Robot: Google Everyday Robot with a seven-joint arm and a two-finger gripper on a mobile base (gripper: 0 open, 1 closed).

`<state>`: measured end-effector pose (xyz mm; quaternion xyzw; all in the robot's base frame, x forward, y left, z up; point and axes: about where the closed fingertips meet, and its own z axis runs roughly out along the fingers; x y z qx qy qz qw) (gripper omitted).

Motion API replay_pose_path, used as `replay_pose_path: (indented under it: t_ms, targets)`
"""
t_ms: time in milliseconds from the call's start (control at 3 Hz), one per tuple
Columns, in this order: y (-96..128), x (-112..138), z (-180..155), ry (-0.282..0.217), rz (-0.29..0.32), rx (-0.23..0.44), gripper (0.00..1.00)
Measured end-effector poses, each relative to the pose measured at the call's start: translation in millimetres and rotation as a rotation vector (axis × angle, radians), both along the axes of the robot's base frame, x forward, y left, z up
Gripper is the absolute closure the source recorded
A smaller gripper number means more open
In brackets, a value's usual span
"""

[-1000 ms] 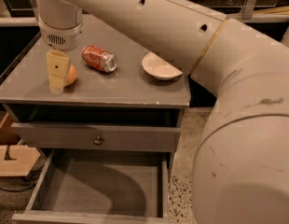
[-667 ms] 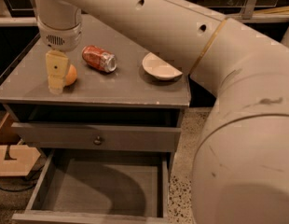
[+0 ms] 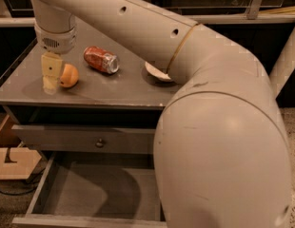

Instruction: Place orange into middle drawer

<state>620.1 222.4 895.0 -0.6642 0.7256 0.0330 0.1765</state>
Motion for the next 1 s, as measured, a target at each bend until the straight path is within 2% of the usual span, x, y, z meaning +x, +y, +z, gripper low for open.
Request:
replay_pose_path:
  t_ms: [333, 667, 1000]
  targets:
    - [4, 2, -3, 0.000, -0.001, 0.006, 0.00]
    - [35, 23, -10, -0.030, 0.003, 0.028, 0.00]
    - [35, 24, -16, -0.020, 0.000, 0.029, 0.00]
